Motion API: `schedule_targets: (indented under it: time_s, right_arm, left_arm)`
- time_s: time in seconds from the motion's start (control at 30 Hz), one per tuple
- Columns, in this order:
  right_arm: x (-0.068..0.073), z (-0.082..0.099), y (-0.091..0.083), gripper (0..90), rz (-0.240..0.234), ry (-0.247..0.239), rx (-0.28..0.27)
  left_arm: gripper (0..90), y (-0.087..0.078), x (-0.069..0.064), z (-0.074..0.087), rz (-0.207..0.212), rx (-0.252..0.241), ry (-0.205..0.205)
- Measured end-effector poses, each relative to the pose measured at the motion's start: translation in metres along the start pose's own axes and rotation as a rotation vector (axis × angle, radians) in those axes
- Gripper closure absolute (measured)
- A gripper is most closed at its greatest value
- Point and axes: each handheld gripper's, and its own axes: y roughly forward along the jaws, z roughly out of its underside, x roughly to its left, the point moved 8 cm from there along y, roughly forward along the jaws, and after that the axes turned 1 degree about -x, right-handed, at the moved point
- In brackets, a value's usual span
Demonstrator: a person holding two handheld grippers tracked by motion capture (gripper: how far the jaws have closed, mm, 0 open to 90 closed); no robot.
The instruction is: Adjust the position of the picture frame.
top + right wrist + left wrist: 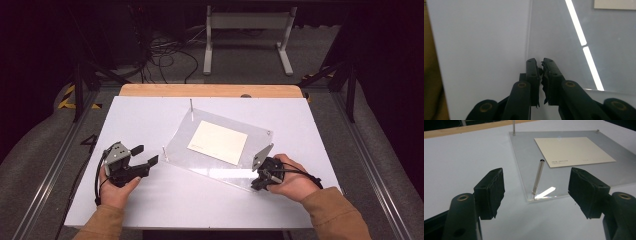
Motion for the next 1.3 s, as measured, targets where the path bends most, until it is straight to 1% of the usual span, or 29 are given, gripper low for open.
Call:
schedule_targets:
  time_s: [0.07, 0.1, 0.13, 0.17, 0.27, 0.33, 0.37, 0.4, 0.47, 0.53, 0.6, 0.63, 0.67, 0.7, 0.73, 0.77, 0.83, 0.87, 0.9, 0.93, 0.97, 1.0, 1.03, 1.07, 1.1, 1.13, 1.2, 1.23, 1.3]
  right_arm:
    - [0.015, -0.005, 0.004, 82.7, -0.002, -0.025, -0.006]
    - [0.015, -0.005, 0.004, 82.7, -0.002, -0.025, -0.006]
    - [0.021, -0.006, 0.005, 82.7, -0.010, -0.030, -0.011]
    - [0.032, -0.009, 0.008, 82.7, -0.040, -0.042, -0.025]
    - [0.047, -0.014, 0.012, 82.6, -0.057, -0.057, -0.031]
    - [0.050, -0.016, 0.013, 82.7, -0.063, -0.066, -0.033]
    - [0.060, -0.021, 0.017, 82.6, -0.070, -0.075, -0.042]
    - [0.060, -0.021, 0.017, 82.6, -0.070, -0.075, -0.042]
    - [0.070, -0.026, 0.020, 82.6, -0.081, -0.095, -0.057]
    - [0.075, -0.029, 0.023, 82.5, -0.097, -0.104, -0.078]
    - [0.074, -0.029, 0.023, 82.4, -0.104, -0.113, -0.088]
    - [0.073, -0.029, 0.022, 81.1, -0.119, -0.115, -0.110]
    - [0.069, -0.029, 0.017, 77.5, -0.110, -0.094, -0.150]
    - [0.067, -0.029, 0.014, 76.1, -0.100, -0.090, -0.166]
    - [0.063, -0.029, 0.007, 75.9, -0.093, -0.074, -0.205]
    - [0.063, -0.029, 0.007, 75.9, -0.093, -0.074, -0.205]
    - [0.056, -0.028, -0.003, 74.3, -0.083, -0.047, -0.263]
    - [0.050, -0.026, -0.010, 73.6, -0.072, -0.019, -0.313]
    - [0.050, -0.026, -0.010, 73.6, -0.072, -0.019, -0.313]
    - [0.044, -0.024, -0.014, 73.3, -0.060, 0.005, -0.347]
    - [0.044, -0.024, -0.014, 73.3, -0.060, 0.005, -0.347]
    - [0.041, -0.022, -0.016, 73.2, -0.056, 0.017, -0.358]
    - [0.038, -0.020, -0.017, 73.0, -0.049, 0.029, -0.369]
    - [0.036, -0.018, -0.018, 72.9, -0.044, 0.040, -0.376]
    - [0.034, -0.017, -0.020, 72.8, -0.037, 0.046, -0.381]
    - [0.033, -0.016, -0.021, 72.8, -0.029, 0.050, -0.384]
    - [0.029, -0.012, -0.027, 72.5, -0.016, 0.066, -0.406]
    - [0.029, -0.012, -0.027, 72.5, -0.016, 0.066, -0.406]
    - [0.025, -0.008, -0.033, 72.5, 0.002, 0.081, -0.418]
  left_arm:
    - [29.5, 0.000, 0.000, 0.000, -0.002, 0.002, 0.002]
    - [29.6, 0.000, 0.000, 0.000, -0.002, 0.002, 0.002]
    - [29.6, 0.001, 0.000, 0.000, -0.003, 0.003, 0.003]
    - [29.6, 0.001, 0.000, 0.000, -0.003, 0.003, 0.003]
    - [29.8, 0.003, 0.001, 0.001, -0.013, 0.014, -0.006]
    - [29.8, 0.003, 0.002, 0.002, -0.017, 0.020, -0.006]
    - [29.9, 0.004, 0.002, 0.002, -0.021, 0.026, -0.007]
    - [30.0, 0.004, 0.002, 0.002, -0.021, 0.026, -0.007]
    - [30.2, 0.006, 0.003, 0.002, -0.028, 0.024, -0.006]
    - [30.8, 0.008, 0.002, 0.003, -0.039, 0.034, -0.003]
    - [32.2, 0.011, 0.002, 0.004, -0.044, 0.044, -0.002]
    - [33.5, 0.012, 0.002, 0.004, -0.047, 0.048, 0.002]
    - [37.7, 0.016, 0.000, 0.005, -0.048, 0.061, 0.008]
    - [39.6, 0.019, 0.000, 0.005, -0.049, 0.067, 0.016]
    - [42.6, 0.019, 0.000, 0.005, -0.049, 0.067, 0.016]
    - [42.6, 0.022, 0.000, 0.006, -0.056, 0.078, 0.020]
    - [51.6, 0.027, 0.001, 0.007, -0.072, 0.103, 0.033]
    - [59.6, 0.032, 0.002, 0.008, -0.087, 0.113, 0.031]
    - [62.7, 0.032, 0.002, 0.008, -0.087, 0.113, 0.031]
    - [65.6, 0.038, 0.004, 0.009, -0.085, 0.127, 0.036]
    - [69.3, 0.038, 0.004, 0.009, -0.085, 0.127, 0.036]
    - [69.3, 0.040, 0.004, 0.009, -0.087, 0.134, 0.033]
    - [78.8, 0.040, 0.005, 0.009, -0.094, 0.133, 0.041]
    - [84.0, 0.041, 0.006, 0.008, -0.096, 0.135, 0.046]
    - [84.4, 0.041, 0.005, 0.008, -0.089, 0.142, 0.045]
    - [84.7, 0.040, 0.005, 0.006, -0.089, 0.147, 0.059]
    - [84.9, 0.042, 0.006, 0.000, -0.098, 0.142, 0.070]
    - [84.9, 0.042, 0.006, 0.000, -0.098, 0.142, 0.070]
    - [84.9, 0.047, 0.010, -0.006, -0.101, 0.140, 0.076]
